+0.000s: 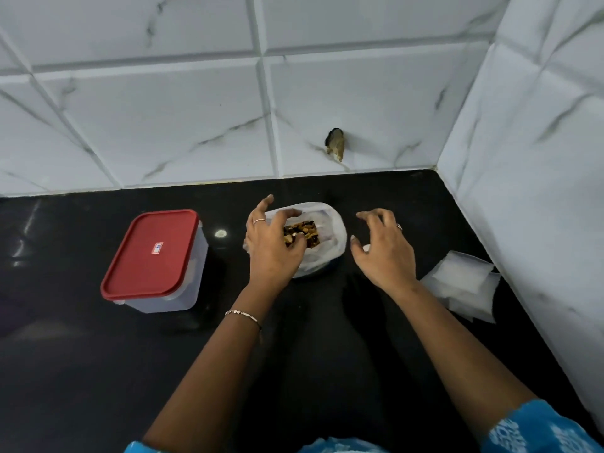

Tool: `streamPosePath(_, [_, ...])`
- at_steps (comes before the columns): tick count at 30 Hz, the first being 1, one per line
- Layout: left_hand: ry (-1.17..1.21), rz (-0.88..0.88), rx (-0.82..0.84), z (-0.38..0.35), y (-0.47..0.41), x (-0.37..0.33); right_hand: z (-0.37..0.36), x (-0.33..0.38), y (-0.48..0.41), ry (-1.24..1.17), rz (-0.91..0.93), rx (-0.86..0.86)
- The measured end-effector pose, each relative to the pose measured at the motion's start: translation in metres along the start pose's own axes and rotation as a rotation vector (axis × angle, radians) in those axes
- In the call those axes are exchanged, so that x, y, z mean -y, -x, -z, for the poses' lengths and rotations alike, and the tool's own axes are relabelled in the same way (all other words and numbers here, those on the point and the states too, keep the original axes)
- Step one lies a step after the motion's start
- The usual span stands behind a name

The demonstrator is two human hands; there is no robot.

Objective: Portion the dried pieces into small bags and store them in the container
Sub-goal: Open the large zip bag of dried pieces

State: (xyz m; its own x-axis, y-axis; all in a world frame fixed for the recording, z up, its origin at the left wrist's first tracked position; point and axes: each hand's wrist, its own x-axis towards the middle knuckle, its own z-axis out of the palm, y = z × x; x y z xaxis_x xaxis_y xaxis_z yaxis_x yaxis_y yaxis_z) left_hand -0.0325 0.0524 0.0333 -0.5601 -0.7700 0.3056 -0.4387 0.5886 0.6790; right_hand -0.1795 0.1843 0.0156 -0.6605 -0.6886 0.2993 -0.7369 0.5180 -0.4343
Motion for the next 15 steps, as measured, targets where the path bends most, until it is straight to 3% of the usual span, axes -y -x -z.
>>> streamPosePath(3, [0.088, -0.074, 0.026, -0.023, 0.004, -0.019, 0.011, -0.028, 0.015, -0.066, -0.121, -0.081])
streamPosePath(7, [0.164, -0.162, 0.221, -0.061, 0.015, -0.048, 0.032, -0.075, 0.037, -0.067, -0.352, -0.164])
streamPosePath(11, [0.342, -0.061, 0.466, -0.105, 0.035, -0.079, 0.05, -0.119, 0.057, 0.035, -0.585, -0.09])
streamPosePath(15, [0.286, -0.004, 0.727, -0.145, 0.041, -0.105, 0.054, -0.147, 0.069, 0.105, -0.682, -0.032])
